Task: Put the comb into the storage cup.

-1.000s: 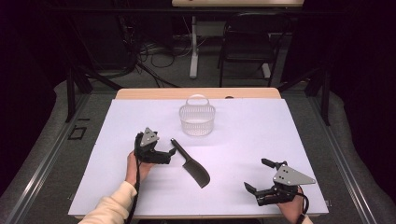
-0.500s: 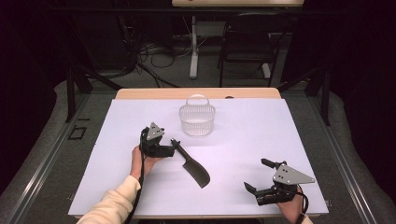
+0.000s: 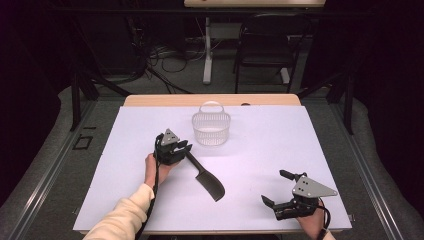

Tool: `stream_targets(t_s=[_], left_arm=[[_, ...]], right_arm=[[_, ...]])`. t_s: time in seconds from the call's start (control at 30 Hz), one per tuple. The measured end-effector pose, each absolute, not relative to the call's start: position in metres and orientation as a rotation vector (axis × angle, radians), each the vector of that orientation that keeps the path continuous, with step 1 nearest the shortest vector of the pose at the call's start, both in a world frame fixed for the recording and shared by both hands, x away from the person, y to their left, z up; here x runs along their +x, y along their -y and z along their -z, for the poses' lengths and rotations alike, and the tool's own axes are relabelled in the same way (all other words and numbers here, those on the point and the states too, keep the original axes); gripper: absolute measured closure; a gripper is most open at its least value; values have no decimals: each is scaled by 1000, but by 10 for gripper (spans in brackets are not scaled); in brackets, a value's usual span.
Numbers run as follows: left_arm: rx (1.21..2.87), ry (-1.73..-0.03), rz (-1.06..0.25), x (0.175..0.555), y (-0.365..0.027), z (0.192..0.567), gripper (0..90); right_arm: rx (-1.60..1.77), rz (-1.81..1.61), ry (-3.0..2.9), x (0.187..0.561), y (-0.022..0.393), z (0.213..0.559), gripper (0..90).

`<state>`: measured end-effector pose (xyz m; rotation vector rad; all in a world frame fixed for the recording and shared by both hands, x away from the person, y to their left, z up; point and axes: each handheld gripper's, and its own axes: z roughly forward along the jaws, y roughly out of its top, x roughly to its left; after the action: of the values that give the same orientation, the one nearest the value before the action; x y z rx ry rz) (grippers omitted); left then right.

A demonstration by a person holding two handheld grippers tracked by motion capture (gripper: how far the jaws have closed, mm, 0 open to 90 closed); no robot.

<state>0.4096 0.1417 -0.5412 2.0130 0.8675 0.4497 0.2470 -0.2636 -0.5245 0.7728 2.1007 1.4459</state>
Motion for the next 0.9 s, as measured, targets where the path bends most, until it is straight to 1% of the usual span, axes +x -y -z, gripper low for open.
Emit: stream_targets(t_s=[0.07,0.13,0.5,0.9], left_arm=[[2020,-869,-444,412,-140,542,851],[2027,-873,-445,414,-139,543,898],[2101,-903,-473,423,-132,550,900],[2147,-916,-460,427,-132,555,900]], right_arm=[[773,-1445,-2102,247,263,524,0],[770,-1446,-2100,247,263,524,0],[771,-1446,-2102,247,264,524,0],[771,-1437,-2108,247,264,525,0]])
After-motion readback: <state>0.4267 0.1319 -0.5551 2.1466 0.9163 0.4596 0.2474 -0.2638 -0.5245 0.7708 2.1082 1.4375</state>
